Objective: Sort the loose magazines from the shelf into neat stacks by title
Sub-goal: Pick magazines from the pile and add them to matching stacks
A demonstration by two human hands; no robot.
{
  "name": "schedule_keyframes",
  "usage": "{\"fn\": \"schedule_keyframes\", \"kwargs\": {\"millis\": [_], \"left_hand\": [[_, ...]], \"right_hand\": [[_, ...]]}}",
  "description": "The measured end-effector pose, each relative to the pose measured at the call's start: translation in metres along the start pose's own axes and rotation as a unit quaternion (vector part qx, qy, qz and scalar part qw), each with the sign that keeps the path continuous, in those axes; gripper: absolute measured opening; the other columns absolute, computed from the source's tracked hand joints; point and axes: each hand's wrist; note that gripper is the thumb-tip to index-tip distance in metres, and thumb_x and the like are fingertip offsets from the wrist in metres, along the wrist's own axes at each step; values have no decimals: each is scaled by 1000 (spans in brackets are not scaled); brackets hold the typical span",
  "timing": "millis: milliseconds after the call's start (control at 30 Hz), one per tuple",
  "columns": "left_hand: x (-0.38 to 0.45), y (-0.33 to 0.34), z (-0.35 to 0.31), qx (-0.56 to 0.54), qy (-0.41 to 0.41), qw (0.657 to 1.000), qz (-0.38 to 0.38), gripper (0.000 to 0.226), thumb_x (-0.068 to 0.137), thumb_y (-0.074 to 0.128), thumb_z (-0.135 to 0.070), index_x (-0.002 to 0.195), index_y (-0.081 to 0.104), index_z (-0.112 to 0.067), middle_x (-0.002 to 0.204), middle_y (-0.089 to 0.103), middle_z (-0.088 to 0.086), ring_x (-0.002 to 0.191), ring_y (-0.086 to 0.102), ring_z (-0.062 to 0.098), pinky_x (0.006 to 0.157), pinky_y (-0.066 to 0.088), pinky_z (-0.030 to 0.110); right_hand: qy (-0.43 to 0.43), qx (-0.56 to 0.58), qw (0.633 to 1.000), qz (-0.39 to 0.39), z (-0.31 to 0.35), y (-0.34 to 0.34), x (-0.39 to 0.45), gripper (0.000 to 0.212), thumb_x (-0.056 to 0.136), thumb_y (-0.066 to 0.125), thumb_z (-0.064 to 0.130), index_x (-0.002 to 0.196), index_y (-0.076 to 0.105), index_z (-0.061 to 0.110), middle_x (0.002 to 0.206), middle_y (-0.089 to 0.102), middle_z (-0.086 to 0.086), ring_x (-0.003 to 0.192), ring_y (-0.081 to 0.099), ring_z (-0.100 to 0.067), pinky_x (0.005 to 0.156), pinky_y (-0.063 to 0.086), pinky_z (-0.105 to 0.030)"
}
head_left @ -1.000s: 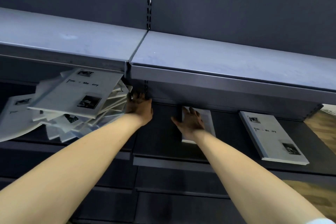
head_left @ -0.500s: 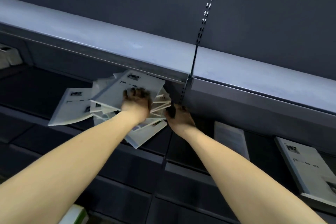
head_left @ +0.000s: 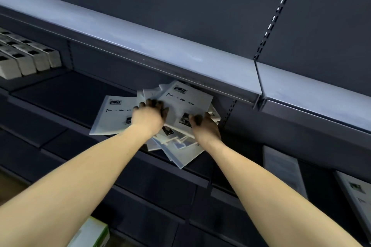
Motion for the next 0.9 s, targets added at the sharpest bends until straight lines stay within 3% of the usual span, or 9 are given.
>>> {"fn": "schedule_keyframes", "kwargs": {"millis": [133,267,367,500,567,733,900], "left_hand": [[-6,-7,-1,25,-2,999,-38,47,104,23,-40,118,57,-11,108,61,20,94,58,35,70,41,37],[-5,-14,0,43,21,998,-41,32,102,35,-32,105,60,-11,86,69,12,75,64,30,60,34,30],[1,-11,3,40,34,998,-46,27,102,37,-29,105,58,-13,81,70,10,69,67,30,59,34,29],[14,-2,9,42,14,998,-50,27,100,42,-26,112,60,-10,103,67,13,90,63,32,71,42,36],[18,0,12,47,10,998,-43,32,100,41,-27,119,59,-9,118,61,17,104,57,35,82,44,41],[22,10,4,47,32,998,-26,40,96,47,-23,135,51,-12,132,52,18,119,49,36,103,38,44],[28,11,-15,25,56,998,-4,41,100,41,-32,137,47,-16,131,53,17,120,47,37,105,35,45]], "right_hand": [[75,86,993,-16,12,9,0,87,77,52,78,128,48,8,113,68,-11,93,71,-32,79,60,-43],[138,100,985,-33,5,-7,6,67,85,64,60,124,57,7,122,65,-9,111,64,-30,76,49,-29],[146,121,981,-40,-5,-15,13,63,79,68,60,118,66,11,119,69,-9,107,66,-28,87,54,-34],[149,90,984,-44,-10,-19,12,65,91,56,51,136,50,5,131,62,-13,116,62,-32,98,51,-42],[137,67,986,-73,-10,-22,8,53,98,50,41,139,45,6,132,60,-16,117,60,-35,98,51,-44],[113,73,979,-151,-14,-30,2,33,103,45,30,130,56,15,126,65,-15,114,62,-35,92,52,-38],[155,171,951,-207,-28,-45,-4,29,101,50,29,122,65,15,123,67,-14,113,62,-36,95,52,-44]]}}
Point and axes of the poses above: each hand's wrist, its own x-axis towards the middle knuckle, its own y-axis out of the palm, z = x × y
